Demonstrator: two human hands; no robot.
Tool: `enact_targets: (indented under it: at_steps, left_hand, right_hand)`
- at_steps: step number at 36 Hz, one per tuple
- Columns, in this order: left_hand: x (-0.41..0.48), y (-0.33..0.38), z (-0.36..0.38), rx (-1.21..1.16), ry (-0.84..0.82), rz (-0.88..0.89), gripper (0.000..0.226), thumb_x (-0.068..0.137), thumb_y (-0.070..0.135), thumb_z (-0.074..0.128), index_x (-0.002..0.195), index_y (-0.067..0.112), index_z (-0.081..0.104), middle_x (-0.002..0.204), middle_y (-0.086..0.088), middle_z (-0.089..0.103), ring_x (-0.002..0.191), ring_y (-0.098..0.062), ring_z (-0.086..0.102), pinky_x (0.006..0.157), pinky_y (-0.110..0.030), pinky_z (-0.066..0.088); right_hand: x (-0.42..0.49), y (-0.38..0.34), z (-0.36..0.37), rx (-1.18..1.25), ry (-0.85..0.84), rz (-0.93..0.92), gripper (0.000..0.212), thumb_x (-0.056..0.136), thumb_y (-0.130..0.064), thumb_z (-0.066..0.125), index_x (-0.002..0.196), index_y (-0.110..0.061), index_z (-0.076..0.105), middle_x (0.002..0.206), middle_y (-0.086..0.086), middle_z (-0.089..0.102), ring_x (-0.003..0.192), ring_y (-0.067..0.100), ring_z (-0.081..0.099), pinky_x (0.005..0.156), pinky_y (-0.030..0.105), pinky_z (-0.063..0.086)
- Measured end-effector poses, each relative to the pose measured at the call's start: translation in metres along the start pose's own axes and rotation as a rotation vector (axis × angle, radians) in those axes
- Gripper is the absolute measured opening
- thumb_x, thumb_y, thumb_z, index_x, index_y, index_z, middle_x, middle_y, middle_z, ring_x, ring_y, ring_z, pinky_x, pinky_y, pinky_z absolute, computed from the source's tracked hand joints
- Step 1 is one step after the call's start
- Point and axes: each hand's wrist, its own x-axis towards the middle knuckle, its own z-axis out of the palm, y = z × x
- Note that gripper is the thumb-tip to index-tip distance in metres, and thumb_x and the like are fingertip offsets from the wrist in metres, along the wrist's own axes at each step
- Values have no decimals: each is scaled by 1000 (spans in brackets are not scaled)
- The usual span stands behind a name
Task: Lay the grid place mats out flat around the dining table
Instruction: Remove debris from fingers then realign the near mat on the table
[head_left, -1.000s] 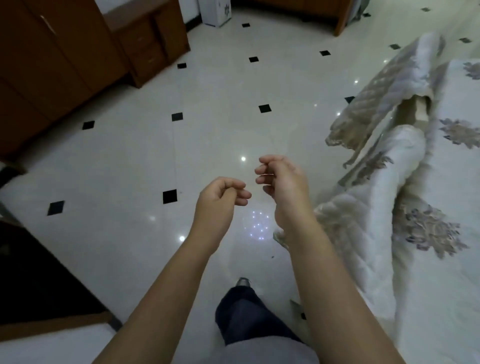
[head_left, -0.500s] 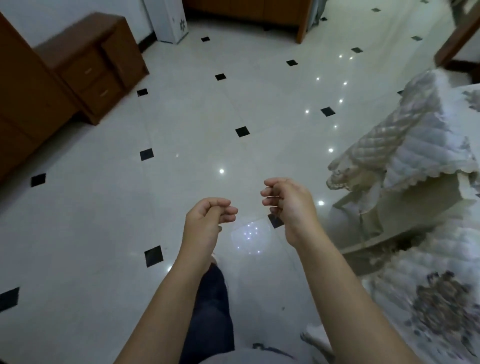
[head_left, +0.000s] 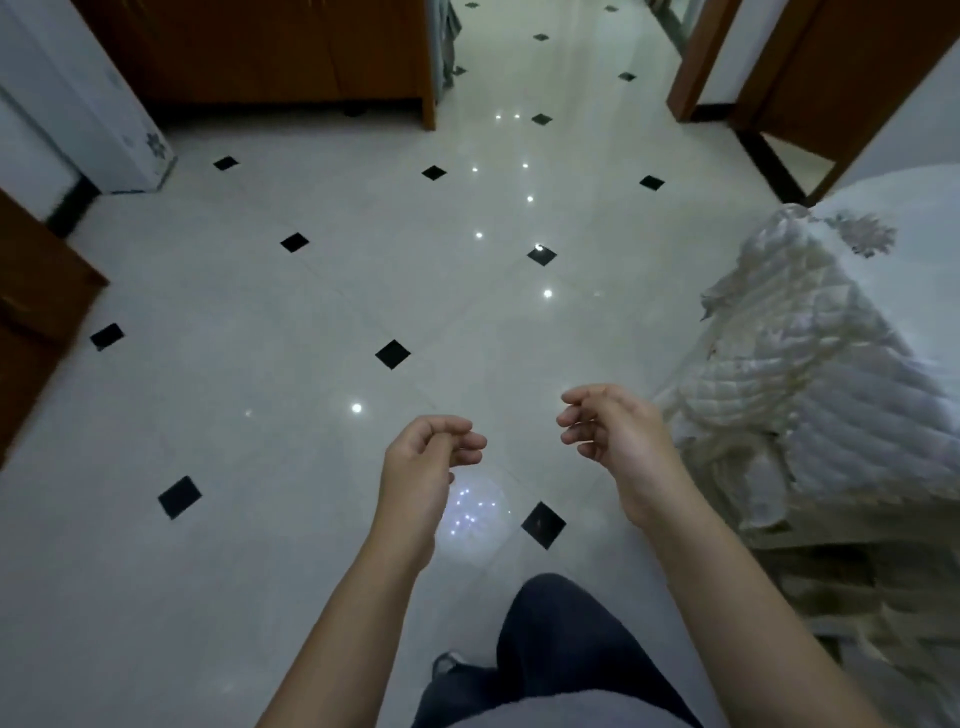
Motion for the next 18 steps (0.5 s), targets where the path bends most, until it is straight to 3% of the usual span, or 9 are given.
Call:
enact_targets:
  at_steps: [6, 13, 18]
  left_hand:
    - [97, 41, 45, 90, -164, 14, 27, 90, 2, 42, 81, 17, 61, 79, 1, 70, 68, -6, 62, 55, -6, 43]
    - [210, 119, 131, 220, -304, 46, 27, 90, 3, 42, 78, 19, 60, 73, 6, 69, 67, -6, 62, 69, -20, 41]
    - [276, 179, 203, 287, -438, 103, 28, 89, 2, 42, 78, 19, 61, 71, 6, 69, 64, -3, 62, 65, -20, 39]
  right_hand:
    - [88, -32, -14, 97, 159, 15, 28, 89, 1, 38, 81, -11, 62, 66, 1, 61, 55, 12, 54, 57, 22, 39]
    - [206, -89, -41, 259, 286, -3, 27, 89, 1, 38, 81, -10, 62, 65, 2, 61, 54, 12, 54, 53, 19, 39]
    - [276, -144, -82, 332, 423, -81, 29, 89, 1, 38, 78, -13, 61, 53, -5, 63, 46, 5, 55, 47, 13, 38]
